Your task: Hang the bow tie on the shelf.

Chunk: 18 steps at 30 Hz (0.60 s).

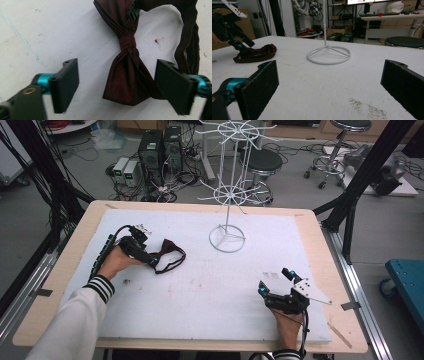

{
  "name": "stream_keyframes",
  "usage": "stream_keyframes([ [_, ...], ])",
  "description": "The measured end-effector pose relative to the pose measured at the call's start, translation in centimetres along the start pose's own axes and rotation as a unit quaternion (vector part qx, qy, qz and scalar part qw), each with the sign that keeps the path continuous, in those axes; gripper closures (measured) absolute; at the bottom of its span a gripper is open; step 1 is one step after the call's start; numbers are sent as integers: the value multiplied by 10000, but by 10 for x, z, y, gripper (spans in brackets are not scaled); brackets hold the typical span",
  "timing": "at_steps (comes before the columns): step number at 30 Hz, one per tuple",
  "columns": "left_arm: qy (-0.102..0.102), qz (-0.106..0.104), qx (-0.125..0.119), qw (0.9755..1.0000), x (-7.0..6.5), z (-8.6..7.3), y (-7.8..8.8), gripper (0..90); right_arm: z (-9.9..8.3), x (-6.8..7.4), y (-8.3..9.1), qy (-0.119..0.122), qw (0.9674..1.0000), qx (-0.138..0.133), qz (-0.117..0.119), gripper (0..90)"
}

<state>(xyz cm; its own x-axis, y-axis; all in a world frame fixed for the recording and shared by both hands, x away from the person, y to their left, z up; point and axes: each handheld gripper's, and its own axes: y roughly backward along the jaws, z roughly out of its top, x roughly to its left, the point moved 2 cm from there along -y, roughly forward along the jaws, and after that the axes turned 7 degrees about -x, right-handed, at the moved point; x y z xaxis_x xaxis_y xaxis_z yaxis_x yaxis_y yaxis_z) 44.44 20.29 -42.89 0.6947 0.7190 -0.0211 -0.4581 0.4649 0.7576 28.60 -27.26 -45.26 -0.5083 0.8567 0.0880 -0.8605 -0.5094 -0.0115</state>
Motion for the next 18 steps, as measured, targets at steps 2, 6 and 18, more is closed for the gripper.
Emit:
stream_keyframes([
  [2, -11, 4, 44, 10000, -1, 0, -2, 240, 0, 0, 0, -12, 10000, 3, -2, 9],
  [6, -10, -58, 134, 9999, -3, -1, -4, 354, 0, 0, 0, -13, 10000, -1, -4, 9],
  [18, -136, -79, 140, 9998, -12, -1, -4, 776, 0, 0, 0, 2, 10000, -14, -6, 9],
])
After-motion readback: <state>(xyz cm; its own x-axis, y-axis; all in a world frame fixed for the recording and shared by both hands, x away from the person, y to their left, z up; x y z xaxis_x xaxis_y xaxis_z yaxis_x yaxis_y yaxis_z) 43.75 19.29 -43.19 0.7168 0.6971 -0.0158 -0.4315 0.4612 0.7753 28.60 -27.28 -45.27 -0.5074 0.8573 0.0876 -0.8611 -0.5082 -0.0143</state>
